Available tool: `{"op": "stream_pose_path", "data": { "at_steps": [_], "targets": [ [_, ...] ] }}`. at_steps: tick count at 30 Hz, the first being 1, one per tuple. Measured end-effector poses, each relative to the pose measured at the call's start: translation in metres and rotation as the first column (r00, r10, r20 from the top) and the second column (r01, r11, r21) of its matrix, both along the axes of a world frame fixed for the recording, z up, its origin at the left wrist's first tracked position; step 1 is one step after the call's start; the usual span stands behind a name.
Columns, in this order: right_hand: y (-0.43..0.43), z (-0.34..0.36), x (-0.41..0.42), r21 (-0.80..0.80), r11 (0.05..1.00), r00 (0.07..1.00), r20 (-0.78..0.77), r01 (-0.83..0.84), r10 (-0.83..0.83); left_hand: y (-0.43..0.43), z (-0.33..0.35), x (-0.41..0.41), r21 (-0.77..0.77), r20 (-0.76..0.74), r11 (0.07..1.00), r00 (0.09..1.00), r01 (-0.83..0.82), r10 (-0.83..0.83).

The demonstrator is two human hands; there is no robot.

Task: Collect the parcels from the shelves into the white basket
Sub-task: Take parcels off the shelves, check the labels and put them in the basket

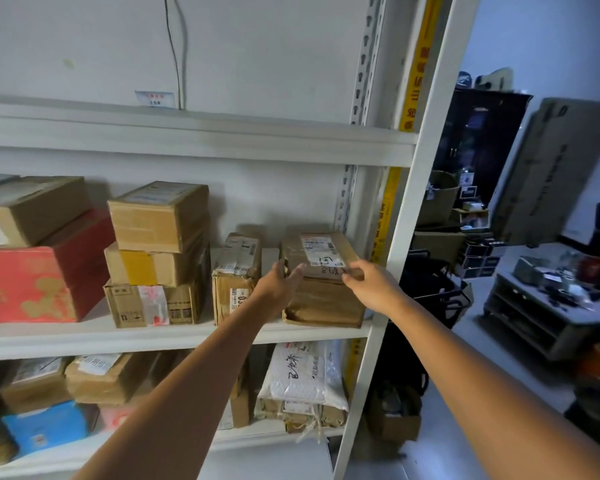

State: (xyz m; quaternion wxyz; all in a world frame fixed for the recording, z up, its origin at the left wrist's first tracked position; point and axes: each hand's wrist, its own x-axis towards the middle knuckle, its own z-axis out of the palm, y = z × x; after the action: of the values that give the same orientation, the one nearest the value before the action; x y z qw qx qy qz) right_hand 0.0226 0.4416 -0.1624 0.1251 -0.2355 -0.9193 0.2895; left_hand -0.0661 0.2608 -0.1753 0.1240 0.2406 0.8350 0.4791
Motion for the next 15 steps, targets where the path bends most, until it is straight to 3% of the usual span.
{"op": "stream_pose_path", "data": {
  "at_steps": [6, 15],
  "targets": [
    [-0.011, -0.003, 0.008, -0.173, 0.985, 0.991, -0.122, 0.026, -0.048, 0.0, -0.012, -0.012, 0.176, 0.117, 0.984, 0.993, 0.011, -0.032],
    [-0.036, -0.024, 0.051, -0.469, 0.883, 0.938, -0.317, -0.025, -0.141, -0.027, -0.022, 0.036, 0.386, 0.153, 0.922, 0.984, 0.022, -0.088]
  ]
}}
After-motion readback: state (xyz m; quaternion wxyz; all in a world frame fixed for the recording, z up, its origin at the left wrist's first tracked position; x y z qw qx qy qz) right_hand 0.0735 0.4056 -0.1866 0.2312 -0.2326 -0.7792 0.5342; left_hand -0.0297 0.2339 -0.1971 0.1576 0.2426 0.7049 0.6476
